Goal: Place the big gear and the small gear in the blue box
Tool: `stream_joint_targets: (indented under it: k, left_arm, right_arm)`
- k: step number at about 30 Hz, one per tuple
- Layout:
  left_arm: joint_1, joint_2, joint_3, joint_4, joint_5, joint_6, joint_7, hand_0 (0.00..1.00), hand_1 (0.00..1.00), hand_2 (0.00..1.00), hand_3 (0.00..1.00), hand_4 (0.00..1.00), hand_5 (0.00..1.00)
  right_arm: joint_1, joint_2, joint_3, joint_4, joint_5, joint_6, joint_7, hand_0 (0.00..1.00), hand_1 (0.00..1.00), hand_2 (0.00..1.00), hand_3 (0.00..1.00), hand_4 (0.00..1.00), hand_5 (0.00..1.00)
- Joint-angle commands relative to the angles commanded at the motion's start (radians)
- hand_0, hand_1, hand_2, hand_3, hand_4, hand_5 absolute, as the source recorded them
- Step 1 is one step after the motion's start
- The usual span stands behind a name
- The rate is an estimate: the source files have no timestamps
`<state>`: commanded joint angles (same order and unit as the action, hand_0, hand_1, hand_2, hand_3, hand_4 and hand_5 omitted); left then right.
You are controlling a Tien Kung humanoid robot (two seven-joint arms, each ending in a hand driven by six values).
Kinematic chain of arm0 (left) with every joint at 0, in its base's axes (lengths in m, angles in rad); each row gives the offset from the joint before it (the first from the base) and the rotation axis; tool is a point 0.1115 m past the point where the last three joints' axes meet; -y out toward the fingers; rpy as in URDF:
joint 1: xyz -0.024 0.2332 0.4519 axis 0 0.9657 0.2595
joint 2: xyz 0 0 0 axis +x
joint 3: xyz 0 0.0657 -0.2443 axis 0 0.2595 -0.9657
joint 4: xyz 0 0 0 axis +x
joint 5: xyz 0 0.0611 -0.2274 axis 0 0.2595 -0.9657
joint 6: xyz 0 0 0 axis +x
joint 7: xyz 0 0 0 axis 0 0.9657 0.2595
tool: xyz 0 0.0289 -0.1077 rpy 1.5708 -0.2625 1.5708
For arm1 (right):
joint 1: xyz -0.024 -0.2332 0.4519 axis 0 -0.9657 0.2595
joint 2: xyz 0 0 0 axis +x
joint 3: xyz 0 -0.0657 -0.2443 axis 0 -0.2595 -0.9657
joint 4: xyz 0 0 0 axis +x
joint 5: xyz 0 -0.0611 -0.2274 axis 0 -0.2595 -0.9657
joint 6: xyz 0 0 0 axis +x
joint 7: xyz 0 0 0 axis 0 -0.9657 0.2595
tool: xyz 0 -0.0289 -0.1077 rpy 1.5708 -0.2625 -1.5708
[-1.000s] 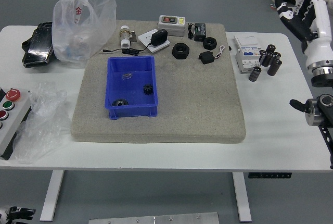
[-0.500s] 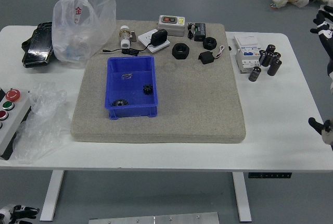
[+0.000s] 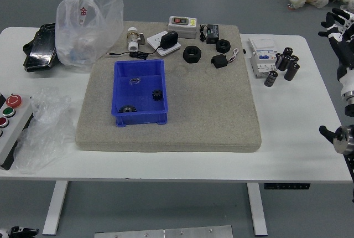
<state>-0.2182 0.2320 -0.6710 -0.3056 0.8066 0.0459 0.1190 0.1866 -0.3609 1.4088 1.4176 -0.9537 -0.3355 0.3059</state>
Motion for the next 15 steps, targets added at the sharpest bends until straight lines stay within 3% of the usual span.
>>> stream_joint_targets:
  k: [5, 15]
  left_arm:
    - [0.014, -0.005, 0.014, 0.001, -0.040, 0.013, -0.010, 0.640, 0.508, 0.527, 0.649, 0.653, 0.299]
    - [0.020, -0.020, -0.023, 0.000, -0.028, 0.023, 0.007, 0.640, 0.488, 0.497, 0.646, 0.652, 0.298]
  right_arm:
    - [-0.007, -0.004, -0.005, -0.006, 0.010, 0.001, -0.001, 0.525, 0.597, 0.656, 0.650, 0.728, 0.402]
    - [0.007, 0.013, -0.022, -0.016, 0.026, 0.008, 0.002, 0.522, 0.587, 0.649, 0.649, 0.720, 0.414]
